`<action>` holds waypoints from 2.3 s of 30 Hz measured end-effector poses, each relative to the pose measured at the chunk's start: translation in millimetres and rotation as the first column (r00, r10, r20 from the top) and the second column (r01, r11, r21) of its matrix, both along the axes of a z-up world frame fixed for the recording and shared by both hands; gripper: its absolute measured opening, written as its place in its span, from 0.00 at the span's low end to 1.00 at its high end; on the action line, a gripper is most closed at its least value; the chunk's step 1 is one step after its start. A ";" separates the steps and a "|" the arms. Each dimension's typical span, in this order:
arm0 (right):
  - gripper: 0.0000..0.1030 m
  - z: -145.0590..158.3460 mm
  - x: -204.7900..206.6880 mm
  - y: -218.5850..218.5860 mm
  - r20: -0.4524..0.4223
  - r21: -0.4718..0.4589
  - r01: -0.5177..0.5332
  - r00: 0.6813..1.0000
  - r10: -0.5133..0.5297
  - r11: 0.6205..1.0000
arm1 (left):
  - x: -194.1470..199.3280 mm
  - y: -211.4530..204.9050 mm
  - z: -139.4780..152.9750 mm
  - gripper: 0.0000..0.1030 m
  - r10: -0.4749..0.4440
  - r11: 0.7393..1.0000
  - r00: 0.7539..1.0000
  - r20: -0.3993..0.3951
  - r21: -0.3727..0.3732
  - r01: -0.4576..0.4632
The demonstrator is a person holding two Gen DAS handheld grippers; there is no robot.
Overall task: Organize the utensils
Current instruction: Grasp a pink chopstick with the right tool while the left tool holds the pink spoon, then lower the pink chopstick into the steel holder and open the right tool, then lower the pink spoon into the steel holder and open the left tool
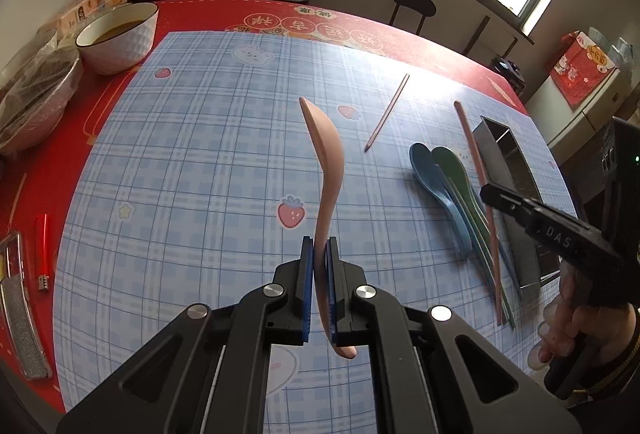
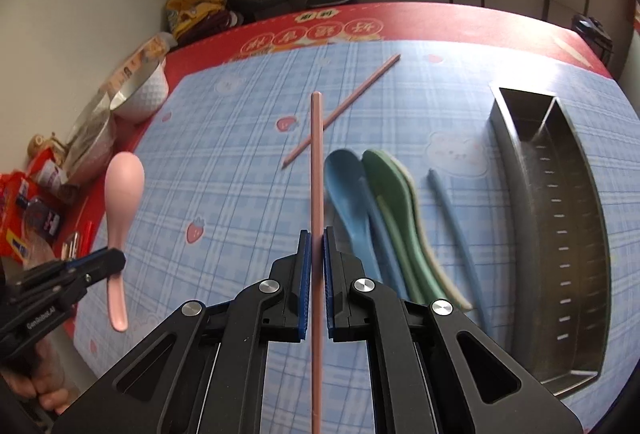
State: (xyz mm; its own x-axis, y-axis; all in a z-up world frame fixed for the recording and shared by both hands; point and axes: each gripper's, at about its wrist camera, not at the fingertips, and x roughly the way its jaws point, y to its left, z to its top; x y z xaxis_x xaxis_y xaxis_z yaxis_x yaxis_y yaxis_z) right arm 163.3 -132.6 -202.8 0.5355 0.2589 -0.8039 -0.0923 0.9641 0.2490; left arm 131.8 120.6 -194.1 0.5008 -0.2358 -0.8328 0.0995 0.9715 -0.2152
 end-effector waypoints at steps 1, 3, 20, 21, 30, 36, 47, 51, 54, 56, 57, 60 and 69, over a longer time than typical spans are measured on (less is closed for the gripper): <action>0.06 3.7 3.1 -11.5 0.011 -0.007 0.025 1.000 -0.025 1.000 | -0.2 -4.6 0.0 0.06 -0.002 1.000 1.000 0.000 0.000 0.002; 0.06 7.4 9.2 -38.1 0.021 -0.022 0.078 0.997 -0.078 0.997 | 0.2 -15.6 0.2 0.06 0.000 1.000 1.000 0.000 -0.002 0.000; 0.06 -33.0 46.5 -168.7 -0.075 -0.063 0.142 0.986 -0.146 0.988 | -39.2 -105.2 14.7 0.06 0.108 0.991 0.994 0.013 0.080 -0.109; 0.06 -33.8 46.8 -169.9 -0.078 -0.058 0.140 0.986 -0.144 0.988 | -42.0 -107.4 14.9 0.06 0.115 0.990 0.993 0.012 0.087 -0.116; 0.06 -35.6 46.6 -177.8 -0.094 -0.073 0.137 0.985 -0.144 0.988 | -59.3 -113.9 26.4 0.06 0.179 0.980 0.983 0.034 0.078 -0.181; 0.06 -31.2 44.8 -182.1 -0.086 -0.086 0.140 0.985 -0.148 0.986 | -61.9 -112.1 33.5 0.06 0.200 0.977 0.979 0.045 0.060 -0.202; 0.07 -19.7 36.6 -191.8 -0.073 -0.072 0.162 0.983 -0.167 0.984 | -45.7 -123.9 44.6 0.06 0.155 0.987 0.985 0.072 0.037 -0.158; 0.08 -5.7 23.4 -194.0 -0.048 -0.063 0.148 0.987 -0.152 0.987 | -32.6 -133.3 44.0 0.06 0.125 0.992 0.990 0.067 0.020 -0.127; 0.30 1.6 9.6 -201.4 -0.041 -0.033 0.156 0.987 -0.158 0.987 | -23.8 -147.7 43.8 0.06 0.079 0.997 0.994 0.069 0.020 -0.080; 0.52 7.8 -1.0 -207.2 -0.014 -0.016 0.170 0.985 -0.171 0.985 | -17.9 -158.7 43.4 0.06 0.046 0.999 0.997 0.069 0.021 -0.048; 0.52 9.6 -4.8 -209.4 -0.011 -0.010 0.167 0.986 -0.167 0.986 | -14.6 -164.2 42.9 0.06 0.030 0.999 0.997 0.067 0.023 -0.031; 0.58 14.4 -13.1 -218.1 -0.009 -0.018 0.188 0.982 -0.189 0.982 | -4.7 -179.9 40.3 0.06 -0.016 0.999 0.998 0.057 0.029 0.014; 0.85 20.2 -26.1 -259.6 -0.007 0.052 0.273 0.962 -0.273 0.961 | 19.3 -226.6 30.7 0.06 -0.112 0.994 0.994 0.005 0.015 0.112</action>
